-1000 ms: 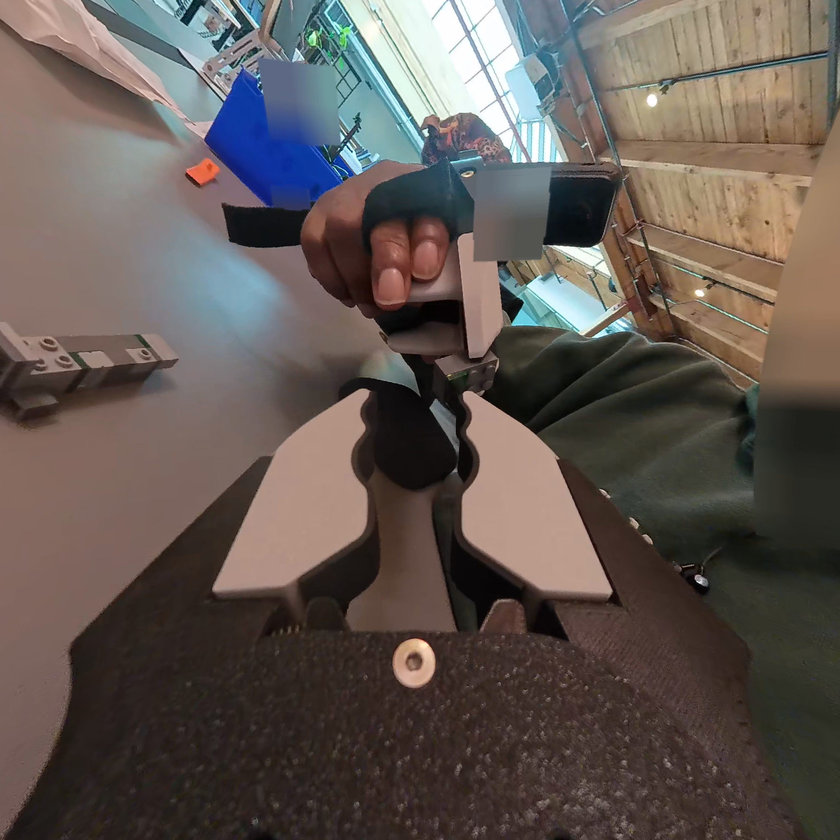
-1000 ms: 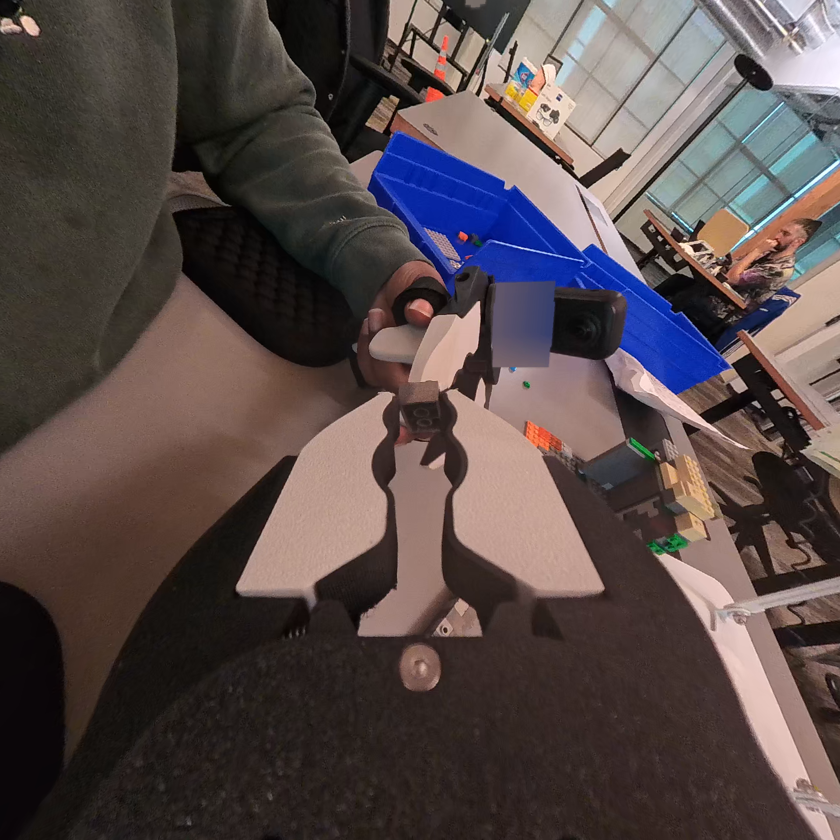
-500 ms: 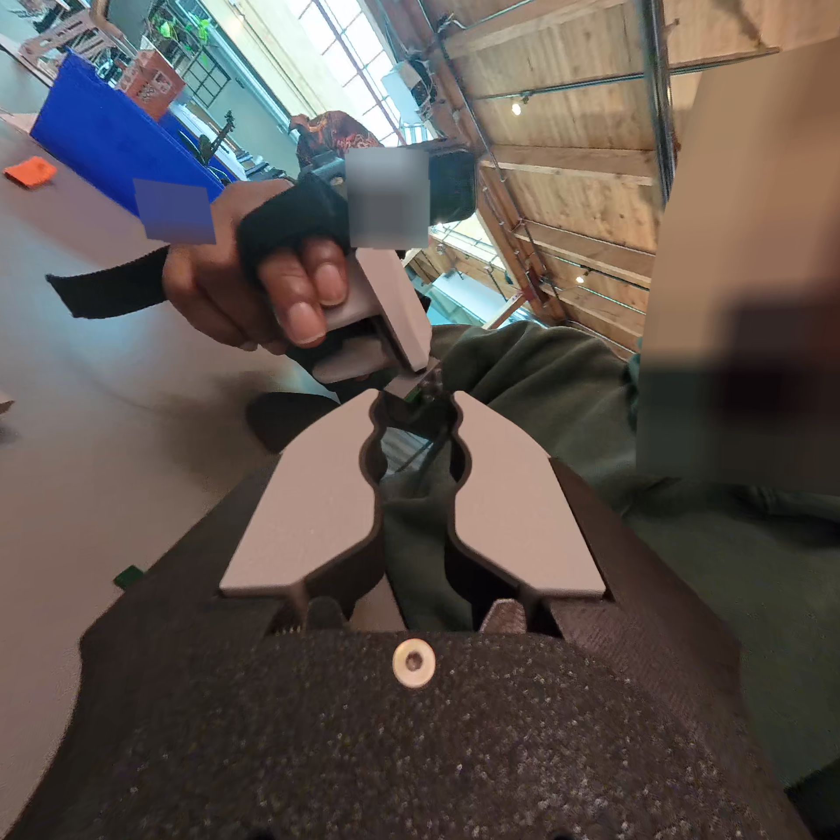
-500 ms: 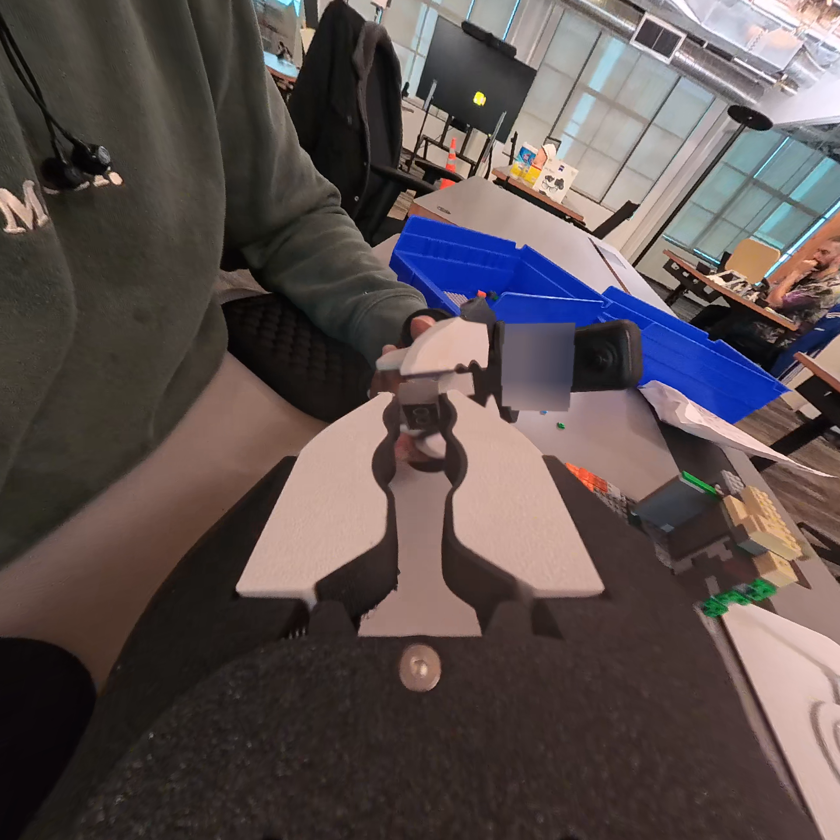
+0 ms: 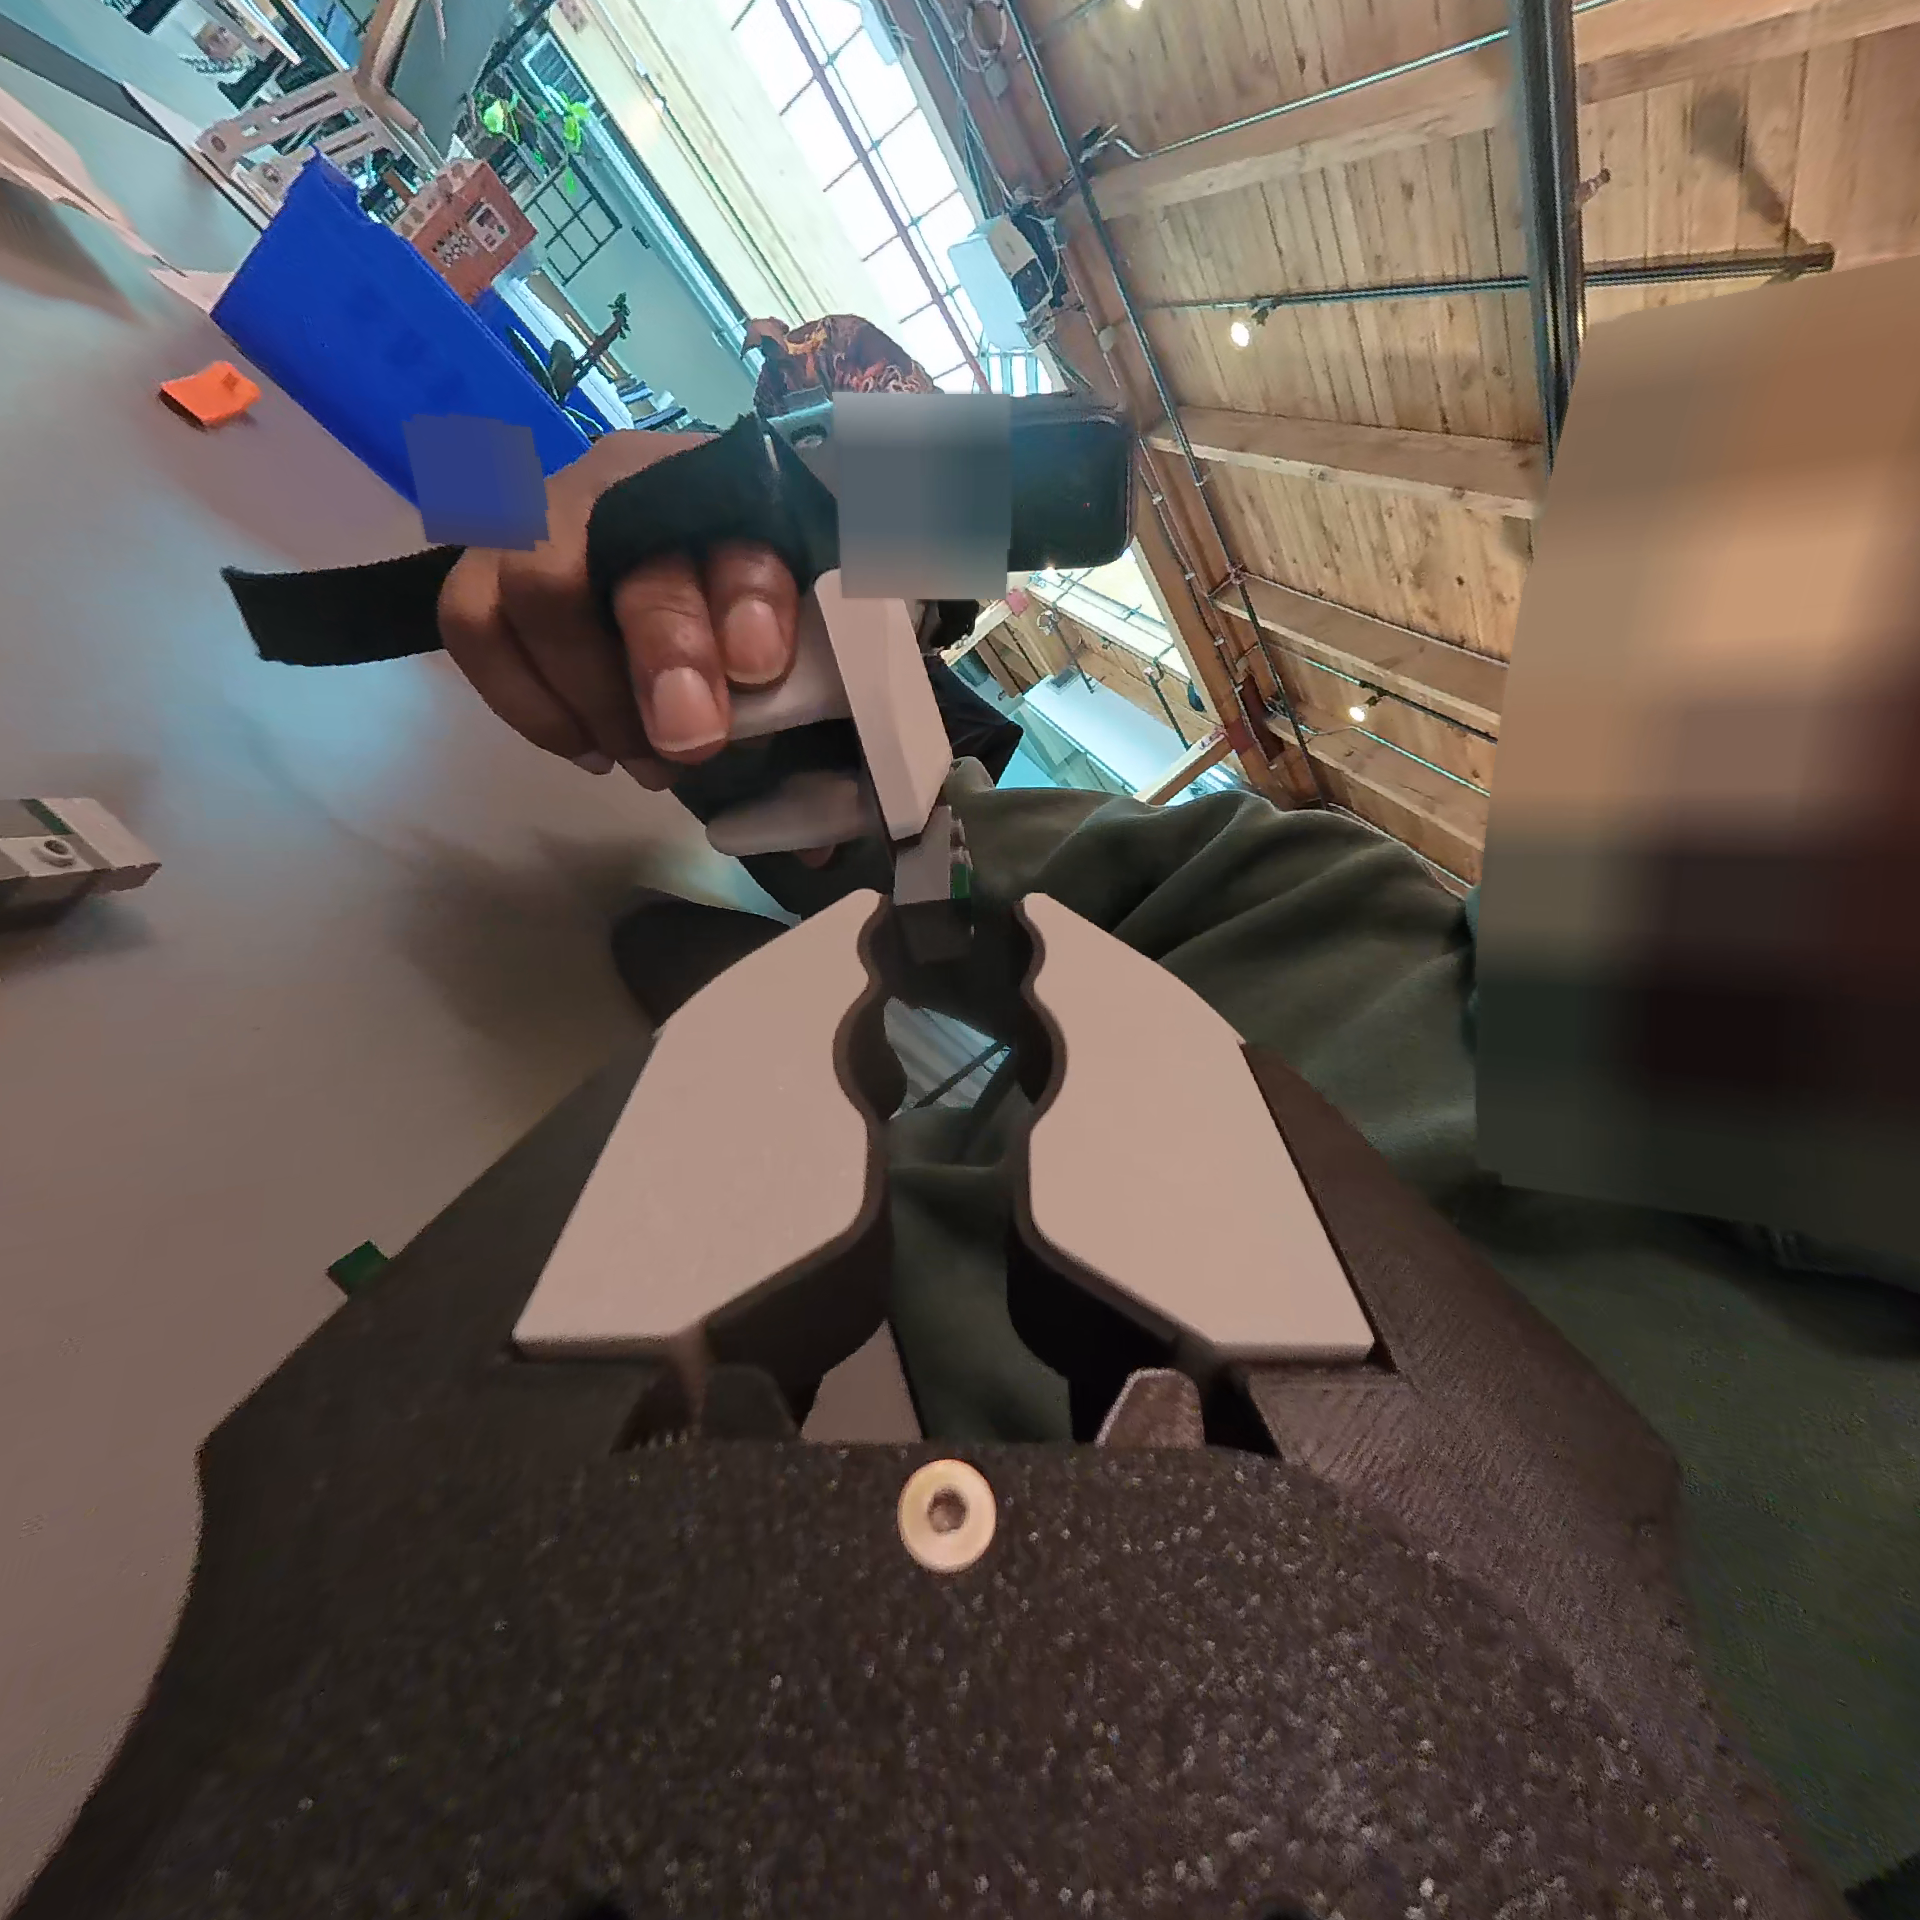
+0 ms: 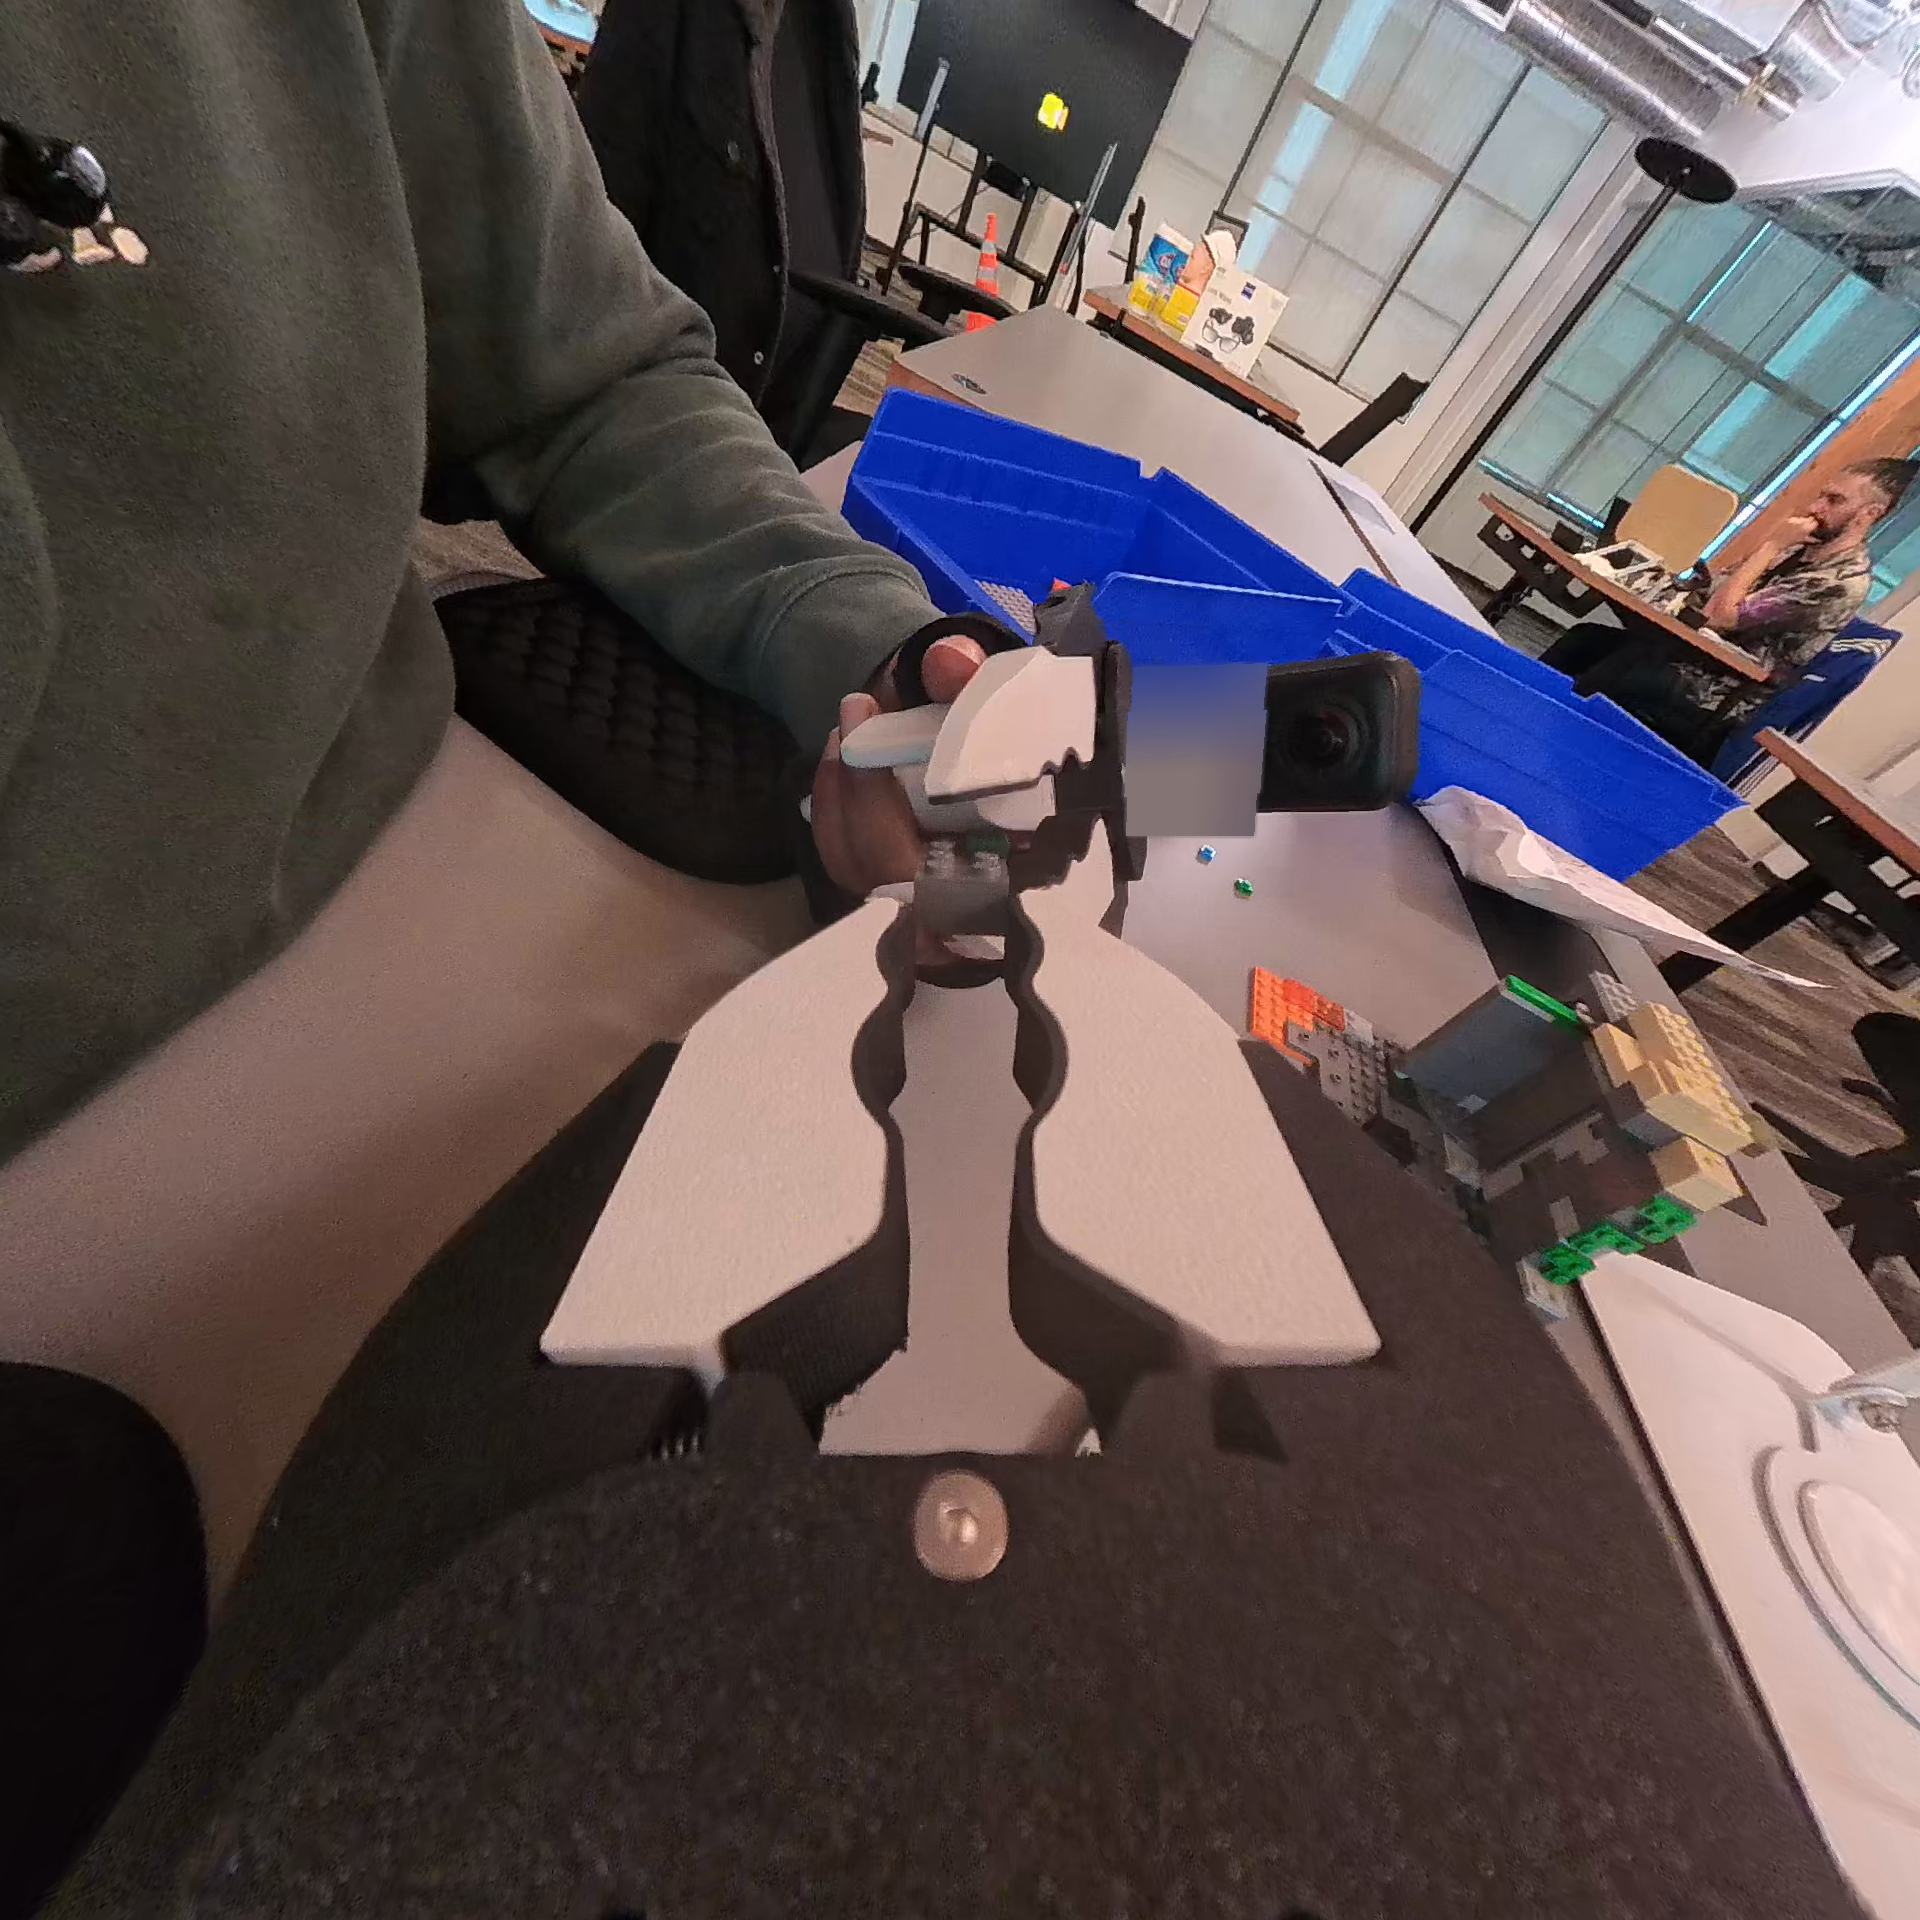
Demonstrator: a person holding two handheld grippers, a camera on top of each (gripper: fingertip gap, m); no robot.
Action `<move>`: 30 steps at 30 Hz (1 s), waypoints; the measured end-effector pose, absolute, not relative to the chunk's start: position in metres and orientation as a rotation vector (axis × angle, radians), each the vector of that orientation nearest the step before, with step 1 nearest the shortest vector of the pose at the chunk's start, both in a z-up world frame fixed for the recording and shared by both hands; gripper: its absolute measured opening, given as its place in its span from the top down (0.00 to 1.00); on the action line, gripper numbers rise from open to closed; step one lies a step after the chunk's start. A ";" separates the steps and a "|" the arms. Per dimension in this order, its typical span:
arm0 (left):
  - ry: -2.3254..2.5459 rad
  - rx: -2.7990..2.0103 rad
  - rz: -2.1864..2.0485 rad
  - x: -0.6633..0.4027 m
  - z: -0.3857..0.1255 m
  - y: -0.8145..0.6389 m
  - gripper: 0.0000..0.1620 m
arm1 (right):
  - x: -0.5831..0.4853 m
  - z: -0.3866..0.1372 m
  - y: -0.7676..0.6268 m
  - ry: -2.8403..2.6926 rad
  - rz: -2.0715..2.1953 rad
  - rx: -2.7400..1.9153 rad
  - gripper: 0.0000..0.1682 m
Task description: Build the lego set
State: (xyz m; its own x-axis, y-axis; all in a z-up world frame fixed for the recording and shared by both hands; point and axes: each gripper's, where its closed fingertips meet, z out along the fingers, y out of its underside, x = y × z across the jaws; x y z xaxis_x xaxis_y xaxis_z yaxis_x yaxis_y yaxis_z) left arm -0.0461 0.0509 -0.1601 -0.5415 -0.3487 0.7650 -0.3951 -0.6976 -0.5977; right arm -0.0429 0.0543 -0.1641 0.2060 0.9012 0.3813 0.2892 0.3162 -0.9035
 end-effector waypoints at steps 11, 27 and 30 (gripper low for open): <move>-1.192 1.723 2.412 -0.037 -0.173 0.070 0.92 | -0.034 -0.178 0.072 -1.302 0.518 -1.358 0.90; -1.019 2.228 2.283 -0.035 -0.209 0.124 0.92 | -0.040 -0.283 0.072 -1.064 0.433 -2.307 0.92; -1.025 2.237 2.291 -0.037 -0.208 0.125 0.92 | -0.041 -0.287 0.077 -1.049 0.420 -2.340 0.92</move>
